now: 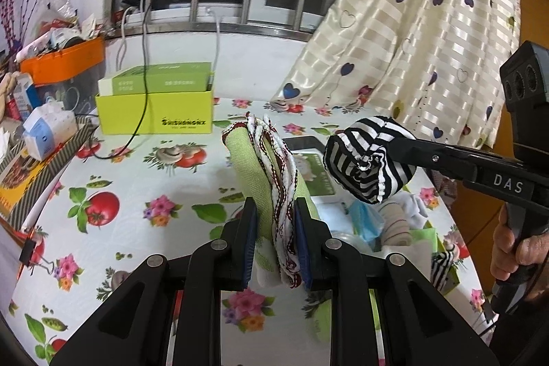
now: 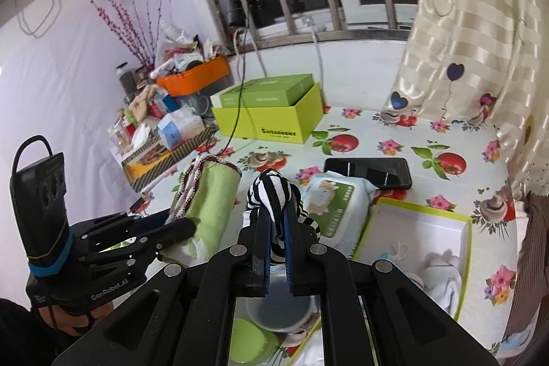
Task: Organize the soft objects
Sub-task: 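Carry the green towel roll and striped sock over to the white tray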
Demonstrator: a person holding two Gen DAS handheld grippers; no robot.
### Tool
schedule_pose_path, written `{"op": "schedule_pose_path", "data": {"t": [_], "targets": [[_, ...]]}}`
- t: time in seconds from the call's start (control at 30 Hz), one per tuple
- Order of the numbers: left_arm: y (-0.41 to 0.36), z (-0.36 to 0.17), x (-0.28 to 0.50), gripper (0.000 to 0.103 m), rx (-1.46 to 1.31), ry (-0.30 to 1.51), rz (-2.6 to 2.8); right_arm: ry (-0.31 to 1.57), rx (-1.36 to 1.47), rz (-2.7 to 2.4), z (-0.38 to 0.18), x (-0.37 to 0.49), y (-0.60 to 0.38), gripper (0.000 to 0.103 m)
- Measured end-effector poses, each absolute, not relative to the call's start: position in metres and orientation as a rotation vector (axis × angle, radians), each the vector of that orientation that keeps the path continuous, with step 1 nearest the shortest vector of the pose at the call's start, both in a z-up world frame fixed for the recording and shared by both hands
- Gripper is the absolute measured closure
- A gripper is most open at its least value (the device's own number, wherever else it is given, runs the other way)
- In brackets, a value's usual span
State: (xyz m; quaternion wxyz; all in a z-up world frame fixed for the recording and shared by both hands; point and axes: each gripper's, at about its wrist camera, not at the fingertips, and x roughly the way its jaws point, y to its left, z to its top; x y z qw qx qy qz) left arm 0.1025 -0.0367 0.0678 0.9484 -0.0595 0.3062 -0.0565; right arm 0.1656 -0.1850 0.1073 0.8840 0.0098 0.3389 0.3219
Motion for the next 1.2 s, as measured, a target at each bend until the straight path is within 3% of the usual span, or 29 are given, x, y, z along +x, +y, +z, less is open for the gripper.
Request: {"op": "schedule_pose_path", "data": {"t": [0.63,1.2], "targets": [[-0.086,0.077,0.123,0.081,-0.05,0.632,-0.229,0.679,0.106,0.578,0.104,0.175,-0.252,0.096],[-0.11,0.068,0.148,0.081,-0.009,0.675,-0.273,0.733,0.139,0.466,0.066,0.218,-0.293,0.096]]}}
